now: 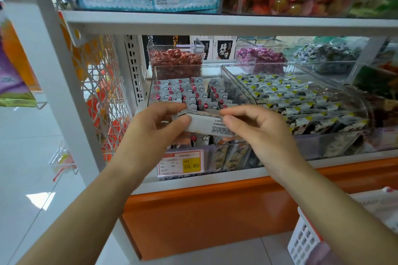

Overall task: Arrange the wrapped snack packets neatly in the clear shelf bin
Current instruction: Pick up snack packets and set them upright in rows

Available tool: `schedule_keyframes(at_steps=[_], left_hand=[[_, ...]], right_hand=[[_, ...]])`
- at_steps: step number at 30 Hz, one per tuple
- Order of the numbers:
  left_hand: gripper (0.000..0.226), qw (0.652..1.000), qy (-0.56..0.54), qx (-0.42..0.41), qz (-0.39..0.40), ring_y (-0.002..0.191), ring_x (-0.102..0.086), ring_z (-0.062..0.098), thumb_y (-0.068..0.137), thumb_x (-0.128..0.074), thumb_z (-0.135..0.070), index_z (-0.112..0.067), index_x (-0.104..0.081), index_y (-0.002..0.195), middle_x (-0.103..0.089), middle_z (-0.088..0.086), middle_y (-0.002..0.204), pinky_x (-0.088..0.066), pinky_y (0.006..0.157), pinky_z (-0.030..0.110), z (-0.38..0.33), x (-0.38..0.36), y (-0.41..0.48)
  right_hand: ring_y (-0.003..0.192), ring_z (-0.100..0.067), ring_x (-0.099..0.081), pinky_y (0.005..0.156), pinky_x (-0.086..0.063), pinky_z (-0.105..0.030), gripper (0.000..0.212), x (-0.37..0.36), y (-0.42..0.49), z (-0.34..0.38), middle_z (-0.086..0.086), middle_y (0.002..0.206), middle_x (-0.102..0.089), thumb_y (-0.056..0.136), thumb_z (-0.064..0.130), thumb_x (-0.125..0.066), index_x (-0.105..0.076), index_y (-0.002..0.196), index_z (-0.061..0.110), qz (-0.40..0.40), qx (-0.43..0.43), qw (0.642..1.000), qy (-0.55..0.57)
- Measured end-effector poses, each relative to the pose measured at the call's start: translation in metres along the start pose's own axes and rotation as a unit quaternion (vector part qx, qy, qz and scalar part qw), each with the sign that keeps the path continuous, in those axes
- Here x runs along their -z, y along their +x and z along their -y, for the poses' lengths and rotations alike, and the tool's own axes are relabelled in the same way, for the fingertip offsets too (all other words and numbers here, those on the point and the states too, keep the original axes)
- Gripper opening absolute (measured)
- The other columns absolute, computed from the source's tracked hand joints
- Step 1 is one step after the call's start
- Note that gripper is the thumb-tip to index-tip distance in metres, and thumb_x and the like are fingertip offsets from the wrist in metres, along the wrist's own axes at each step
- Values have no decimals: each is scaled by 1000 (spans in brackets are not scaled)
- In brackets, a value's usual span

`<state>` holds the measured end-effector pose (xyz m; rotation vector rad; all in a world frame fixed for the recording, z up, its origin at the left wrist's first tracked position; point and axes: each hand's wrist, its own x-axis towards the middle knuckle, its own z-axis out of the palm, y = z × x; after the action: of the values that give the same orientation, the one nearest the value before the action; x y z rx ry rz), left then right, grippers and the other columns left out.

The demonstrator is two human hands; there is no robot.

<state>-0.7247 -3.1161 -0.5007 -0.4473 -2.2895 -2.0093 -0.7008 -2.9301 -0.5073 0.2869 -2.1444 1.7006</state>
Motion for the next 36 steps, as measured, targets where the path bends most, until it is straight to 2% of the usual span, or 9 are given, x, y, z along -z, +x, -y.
schedule_keyframes(at_steps=[2, 5, 9, 11, 18, 23, 29, 34, 36], left_hand=[[22, 1000, -1, -7, 8, 75, -71, 12, 85, -61, -14, -19, -63, 107, -67, 5, 100, -54, 65, 15, -1, 1, -1], [20, 999, 16, -18, 25, 73, -71, 12, 81, -65, -14, -25, -63, 98, -67, 4, 98, -54, 65, 15, -2, 0, -2], [15, 993, 105, -48, 17, 72, -67, 14, 77, -69, -28, -28, -61, 91, -64, 0, 89, -57, 65, 29, 1, -1, -2], [15, 984, 163, -66, 15, 77, -61, 7, 73, -65, -39, -31, -60, 84, -62, -6, 83, -53, 67, 26, 2, 1, -3], [17, 995, 73, -8, 72, 69, -64, 19, 79, -66, -25, -9, -62, 79, -65, 12, 77, -57, 61, 28, 2, 6, 2], [18, 991, 120, -28, 44, 62, -63, 11, 83, -60, -26, -11, -62, 73, -63, -1, 68, -57, 59, 25, 3, 7, 3], [21, 988, 148, -34, 22, 57, -66, 10, 86, -61, -21, -11, -62, 68, -66, -4, 64, -56, 53, 21, 3, 9, 3], [18, 987, 151, -45, 11, 64, -67, 11, 84, -59, -30, -17, -65, 73, -69, 1, 71, -56, 57, 21, 3, 7, 3], [15, 990, 129, -45, 24, 71, -67, 8, 78, -62, -39, -25, -65, 81, -69, -3, 78, -57, 64, 22, 2, 5, 1]], right_hand=[[71, 2, -65, 58, -48, -10, 15, 1, 1, 0, 17, 73, -70, 85, 14, -65, -71, 82, 27, -7, 2, 1000, -4], [68, -4, -64, 61, -50, -17, 17, 1, 2, -2, 10, 67, -69, 86, 20, -64, -70, 74, 29, -31, 14, 998, -43], [65, -6, -60, 59, -43, -9, 18, 1, 3, -3, 4, 68, -67, 87, 19, -63, -67, 71, 26, -53, 49, 992, -103], [65, -2, -60, 58, -42, -8, 18, 0, 4, -4, 9, 67, -66, 87, 19, -63, -66, 72, 27, -48, 56, 990, -118], [67, 3, -61, 60, -43, -8, 19, 1, 3, -2, 15, 67, -65, 87, 18, -63, -66, 73, 29, -9, 59, 991, -116], [65, 0, -61, 58, -42, -9, 16, -1, 1, -2, 10, 68, -66, 88, 16, -63, -68, 74, 23, 5, 69, 990, -120], [65, 1, -62, 57, -45, -10, 17, -4, 0, -2, 15, 70, -68, 87, 16, -64, -68, 75, 28, 8, 79, 989, -122], [64, 2, -64, 56, -45, -8, 16, -4, 1, -3, 15, 68, -69, 86, 16, -65, -70, 75, 27, -7, 56, 993, -100], [60, -1, -65, 52, -50, -14, 15, -4, 1, -4, 10, 66, -69, 87, 15, -63, -69, 75, 24, -12, 37, 997, -73]])
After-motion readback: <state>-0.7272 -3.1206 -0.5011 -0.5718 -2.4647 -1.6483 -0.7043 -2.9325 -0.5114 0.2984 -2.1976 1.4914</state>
